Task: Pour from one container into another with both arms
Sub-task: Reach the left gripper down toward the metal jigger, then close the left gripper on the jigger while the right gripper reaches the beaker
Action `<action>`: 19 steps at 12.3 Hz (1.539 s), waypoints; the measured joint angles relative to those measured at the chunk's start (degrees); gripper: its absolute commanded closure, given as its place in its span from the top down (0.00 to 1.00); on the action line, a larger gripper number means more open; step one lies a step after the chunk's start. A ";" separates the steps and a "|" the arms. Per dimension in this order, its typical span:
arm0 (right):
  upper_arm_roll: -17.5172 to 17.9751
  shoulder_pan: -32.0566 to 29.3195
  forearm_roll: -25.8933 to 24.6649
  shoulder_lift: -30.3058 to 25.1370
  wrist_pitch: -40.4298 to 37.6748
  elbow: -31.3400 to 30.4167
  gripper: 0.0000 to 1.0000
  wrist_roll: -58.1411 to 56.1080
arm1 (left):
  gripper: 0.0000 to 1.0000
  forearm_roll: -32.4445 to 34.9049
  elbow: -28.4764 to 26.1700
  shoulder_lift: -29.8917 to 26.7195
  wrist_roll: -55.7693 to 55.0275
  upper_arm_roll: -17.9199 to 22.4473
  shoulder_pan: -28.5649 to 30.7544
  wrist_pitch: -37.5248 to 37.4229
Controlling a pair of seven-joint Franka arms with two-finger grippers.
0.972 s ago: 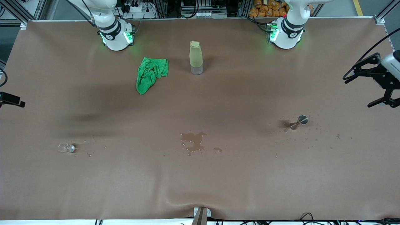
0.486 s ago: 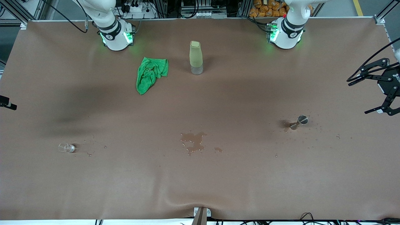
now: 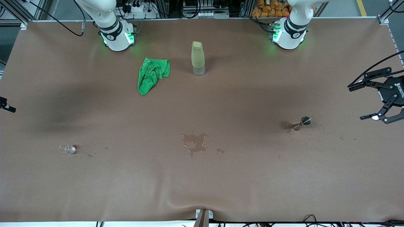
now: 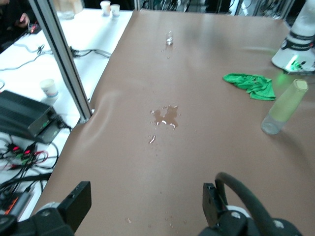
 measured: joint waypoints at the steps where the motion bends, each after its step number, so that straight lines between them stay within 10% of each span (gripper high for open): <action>1: 0.00 -0.34 1.48 0.60 0.04 0.01 1.00 -2.54 | 1.00 -0.70 -0.02 1.18 1.38 0.00 0.42 -0.29; 19: 0.04 -3.10 6.84 5.94 0.36 0.01 1.00 -24.63 | 1.00 -13.31 -7.89 26.36 27.22 -0.07 10.36 -5.62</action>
